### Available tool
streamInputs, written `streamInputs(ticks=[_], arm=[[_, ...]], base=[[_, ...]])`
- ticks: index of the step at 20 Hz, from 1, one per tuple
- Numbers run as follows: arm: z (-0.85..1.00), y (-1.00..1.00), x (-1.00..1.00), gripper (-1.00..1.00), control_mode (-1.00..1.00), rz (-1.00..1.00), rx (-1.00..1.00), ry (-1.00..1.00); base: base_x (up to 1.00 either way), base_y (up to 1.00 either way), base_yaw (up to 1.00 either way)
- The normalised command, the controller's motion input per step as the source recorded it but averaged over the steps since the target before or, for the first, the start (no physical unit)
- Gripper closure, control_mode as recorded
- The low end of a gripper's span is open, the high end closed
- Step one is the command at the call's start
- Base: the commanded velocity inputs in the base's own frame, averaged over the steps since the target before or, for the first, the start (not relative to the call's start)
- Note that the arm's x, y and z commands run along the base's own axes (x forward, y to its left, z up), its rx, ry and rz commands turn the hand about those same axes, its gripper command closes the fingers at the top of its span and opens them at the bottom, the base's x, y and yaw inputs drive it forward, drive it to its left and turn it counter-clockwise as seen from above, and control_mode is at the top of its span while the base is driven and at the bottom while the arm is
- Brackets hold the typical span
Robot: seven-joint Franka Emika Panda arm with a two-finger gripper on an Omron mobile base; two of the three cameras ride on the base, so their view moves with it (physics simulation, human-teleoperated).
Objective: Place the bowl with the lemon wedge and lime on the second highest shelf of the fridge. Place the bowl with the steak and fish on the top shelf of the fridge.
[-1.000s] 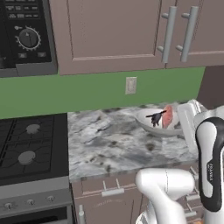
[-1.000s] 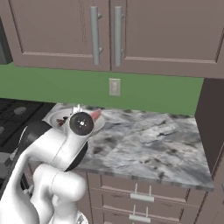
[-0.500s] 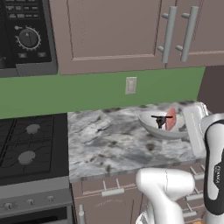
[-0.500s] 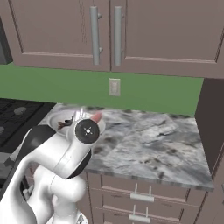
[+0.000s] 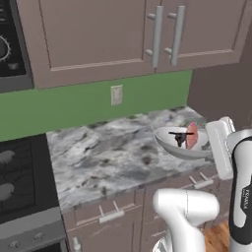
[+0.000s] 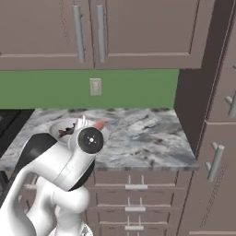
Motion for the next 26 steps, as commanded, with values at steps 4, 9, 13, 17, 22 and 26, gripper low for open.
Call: streamInputs(ticks=[4,9,13,17,22,26], arm=[[0.00,0.00,0.00,1.00,1.00,0.00,0.00,0.00],[0.00,0.00,0.00,1.00,1.00,0.00,0.00,0.00],[0.00,0.00,0.00,1.00,1.00,0.00,0.00,0.00],[0.00,0.00,0.00,1.00,1.00,0.00,0.00,0.00],[0.00,0.00,0.00,1.00,1.00,0.00,0.00,0.00],[0.00,0.00,0.00,1.00,1.00,0.00,0.00,0.00]], base=[[0.00,0.03,-0.82],[-0.01,0.00,-0.91],[0.00,0.00,-0.94],[0.36,0.09,-0.82],[0.93,0.19,-0.45],[0.72,-0.22,-0.26]])
